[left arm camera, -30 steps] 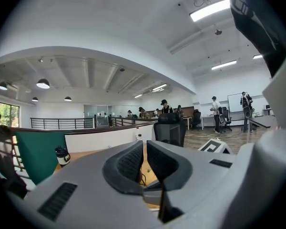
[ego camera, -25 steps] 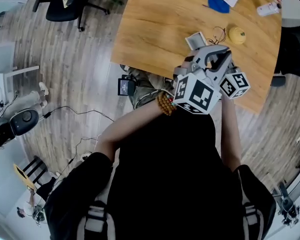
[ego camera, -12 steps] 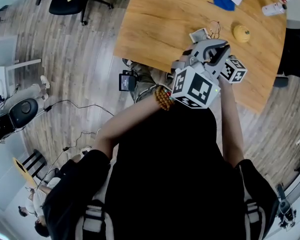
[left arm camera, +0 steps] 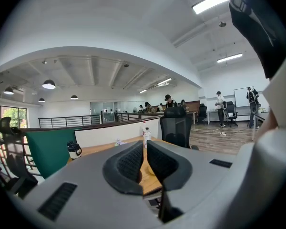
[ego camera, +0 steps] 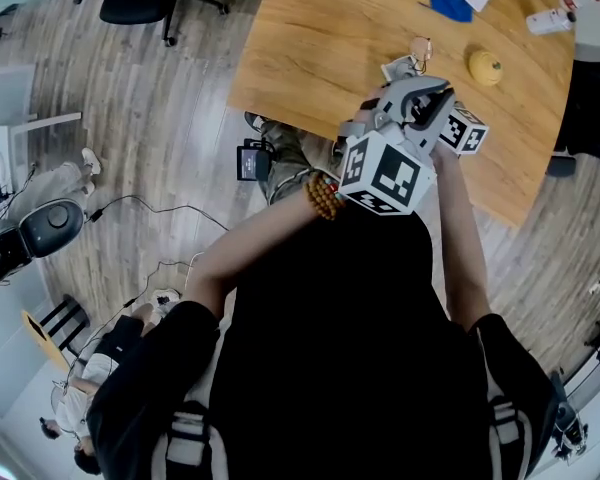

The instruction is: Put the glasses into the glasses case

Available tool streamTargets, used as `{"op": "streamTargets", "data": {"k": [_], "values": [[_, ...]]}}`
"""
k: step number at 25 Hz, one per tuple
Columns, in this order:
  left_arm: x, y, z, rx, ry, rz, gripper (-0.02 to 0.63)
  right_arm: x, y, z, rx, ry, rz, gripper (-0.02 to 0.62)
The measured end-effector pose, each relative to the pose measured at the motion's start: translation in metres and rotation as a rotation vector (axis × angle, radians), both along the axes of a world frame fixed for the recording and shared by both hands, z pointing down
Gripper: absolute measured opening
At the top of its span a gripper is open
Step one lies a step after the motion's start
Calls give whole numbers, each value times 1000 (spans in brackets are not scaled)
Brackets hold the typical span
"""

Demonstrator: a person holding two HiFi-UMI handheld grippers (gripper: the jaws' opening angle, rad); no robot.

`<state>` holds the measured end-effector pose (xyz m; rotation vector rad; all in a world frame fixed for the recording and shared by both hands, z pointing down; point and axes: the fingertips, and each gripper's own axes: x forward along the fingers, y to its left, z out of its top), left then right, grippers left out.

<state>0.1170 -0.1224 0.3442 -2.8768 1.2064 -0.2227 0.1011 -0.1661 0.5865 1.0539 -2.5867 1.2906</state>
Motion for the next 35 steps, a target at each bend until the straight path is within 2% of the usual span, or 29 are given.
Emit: {"op": "streamTargets", "data": {"k": [2,4,5,8,13,18,21,24,28,31,35], "values": [[-2,2,1,0,-1,-5,40,3,-3,1,-32,-38,31,14],[-3,3,1,1,-1,-7,40,19,-2,12,-111,-5,100,14],[-3,4,2,1,-1,-8,40,21,-2,14,-134,-23,112,14],[-4,8,4,2,1,-7,40,14,0,14,-155,-144,110,14],[-16,11,6,10,19,-21,40,32,22,38,-254,-119,168,14],[-45,-1,8,-31,55,-90,40,31,33,36,-270,-185,164,20],[-64,-9,12,-51,49,-142,40,35,40,43,-304,-130,182,30],[-70,-14,16,-63,50,-165,40,34,44,42,-299,-164,156,37],[-66,-12,17,-66,51,-161,40,46,49,43,-287,-159,188,44],[-62,-10,18,-69,50,-151,40,58,47,42,-238,-104,227,55],[-59,-9,21,-79,54,-140,40,65,46,40,-176,-4,212,71]]}}
